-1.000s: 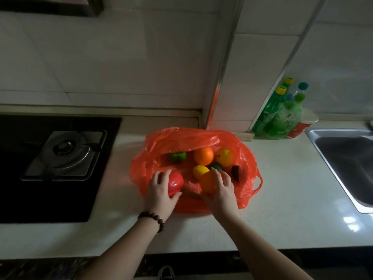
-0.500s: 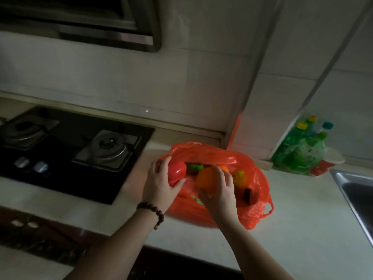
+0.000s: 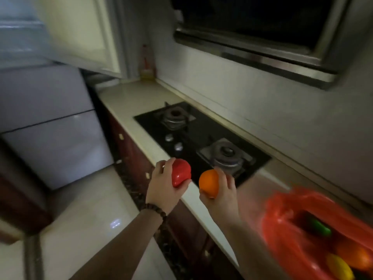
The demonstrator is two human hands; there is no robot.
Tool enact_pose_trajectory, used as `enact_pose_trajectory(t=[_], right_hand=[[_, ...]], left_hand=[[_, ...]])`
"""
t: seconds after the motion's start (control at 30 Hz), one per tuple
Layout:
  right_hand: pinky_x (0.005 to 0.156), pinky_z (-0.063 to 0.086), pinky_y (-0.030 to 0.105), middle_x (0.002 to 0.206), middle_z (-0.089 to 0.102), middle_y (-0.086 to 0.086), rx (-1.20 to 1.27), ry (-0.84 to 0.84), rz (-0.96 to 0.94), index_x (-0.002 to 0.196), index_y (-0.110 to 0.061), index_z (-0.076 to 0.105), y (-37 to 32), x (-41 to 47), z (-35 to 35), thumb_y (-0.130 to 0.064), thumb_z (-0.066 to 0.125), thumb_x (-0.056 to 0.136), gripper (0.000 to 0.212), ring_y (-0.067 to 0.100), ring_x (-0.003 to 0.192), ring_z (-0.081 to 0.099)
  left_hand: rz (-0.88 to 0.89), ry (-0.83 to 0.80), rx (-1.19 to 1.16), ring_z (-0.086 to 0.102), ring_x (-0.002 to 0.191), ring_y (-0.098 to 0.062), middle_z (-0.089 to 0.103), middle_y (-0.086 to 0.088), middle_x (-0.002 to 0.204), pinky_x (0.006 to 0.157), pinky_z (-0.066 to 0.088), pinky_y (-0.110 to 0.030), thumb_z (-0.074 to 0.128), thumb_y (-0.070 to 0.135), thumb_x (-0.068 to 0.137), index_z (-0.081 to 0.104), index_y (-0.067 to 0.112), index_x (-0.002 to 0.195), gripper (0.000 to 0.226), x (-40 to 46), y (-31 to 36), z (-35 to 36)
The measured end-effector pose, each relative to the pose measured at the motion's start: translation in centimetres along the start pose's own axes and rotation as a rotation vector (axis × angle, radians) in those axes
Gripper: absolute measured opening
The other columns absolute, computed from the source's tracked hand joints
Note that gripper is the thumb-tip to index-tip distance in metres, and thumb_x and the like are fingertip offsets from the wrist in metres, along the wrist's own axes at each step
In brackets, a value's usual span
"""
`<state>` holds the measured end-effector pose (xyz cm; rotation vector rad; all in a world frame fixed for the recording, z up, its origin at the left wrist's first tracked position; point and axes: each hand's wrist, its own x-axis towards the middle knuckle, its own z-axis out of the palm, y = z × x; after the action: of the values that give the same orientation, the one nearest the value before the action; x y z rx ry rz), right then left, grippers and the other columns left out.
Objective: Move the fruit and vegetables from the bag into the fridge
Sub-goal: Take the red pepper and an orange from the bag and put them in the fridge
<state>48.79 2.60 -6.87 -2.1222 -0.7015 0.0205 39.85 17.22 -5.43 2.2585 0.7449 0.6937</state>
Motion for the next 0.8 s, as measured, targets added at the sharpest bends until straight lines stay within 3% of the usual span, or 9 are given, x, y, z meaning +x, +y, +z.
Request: enact_pose_trajectory(t=[0.13, 0.3, 0.4, 0.53, 0.8], right_hand=[[0.094, 0.048, 0.042, 0.142, 0.023, -0.009, 0.079, -0.114, -0.107, 0.137, -0.045, 0.024, -6.8, 2.4, 8.3, -0.040, 0.072, 0.076, 0.078, 0.020, 0.123, 0.042], [0.092, 0.043, 0.032, 0.139, 0.028, -0.006, 0.119, -0.183, -0.247, 0.138, -0.043, 0.023, -16.0, 5.1, 19.5, -0.037, 0.073, 0.074, 0.081, 0.020, 0.123, 0.041], [0.096, 0.046, 0.042, 0.139, 0.032, -0.005, 0.137, -0.208, -0.330, 0.137, -0.042, 0.024, -21.8, 6.1, 25.2, -0.039, 0.074, 0.073, 0.081, 0.021, 0.124, 0.042], [0.088, 0.039, 0.027, 0.140, 0.035, -0.002, 0.239, -0.238, -0.422, 0.139, -0.036, 0.030, -28.9, 7.6, 31.0, -0.032, 0.076, 0.074, 0.080, 0.018, 0.124, 0.042], [0.082, 0.041, 0.027, 0.141, 0.034, 0.005, 0.307, -0.290, -0.556, 0.141, -0.025, 0.032, -37.6, 12.8, 39.1, -0.027, 0.078, 0.074, 0.081, 0.018, 0.117, 0.043]], left_hand=[[-0.074, 0.146, 0.024, 0.047, 0.116, -0.022, 0.033, 0.002, 0.136, 0.091, 0.051, -0.039, 0.070, 0.049, 0.075, 0.031, 0.031, 0.136, 0.074, 2.3, -6.8, -7.5], [-0.126, 0.321, 0.057, 0.047, 0.112, -0.018, 0.037, 0.001, 0.134, 0.089, 0.046, -0.026, 0.072, 0.042, 0.076, 0.036, 0.026, 0.136, 0.072, 5.2, -14.9, -18.3], [-0.157, 0.398, 0.129, 0.047, 0.114, -0.021, 0.037, 0.000, 0.134, 0.090, 0.049, -0.033, 0.073, 0.042, 0.075, 0.037, 0.027, 0.134, 0.071, 6.6, -19.5, -24.5], [-0.194, 0.485, 0.178, 0.047, 0.117, -0.024, 0.038, -0.001, 0.135, 0.091, 0.049, -0.036, 0.075, 0.042, 0.074, 0.039, 0.025, 0.133, 0.071, 8.4, -24.3, -31.2], [-0.248, 0.601, 0.214, 0.045, 0.119, -0.025, 0.036, -0.001, 0.137, 0.090, 0.051, -0.039, 0.075, 0.042, 0.073, 0.039, 0.026, 0.132, 0.071, 13.7, -30.6, -38.9]])
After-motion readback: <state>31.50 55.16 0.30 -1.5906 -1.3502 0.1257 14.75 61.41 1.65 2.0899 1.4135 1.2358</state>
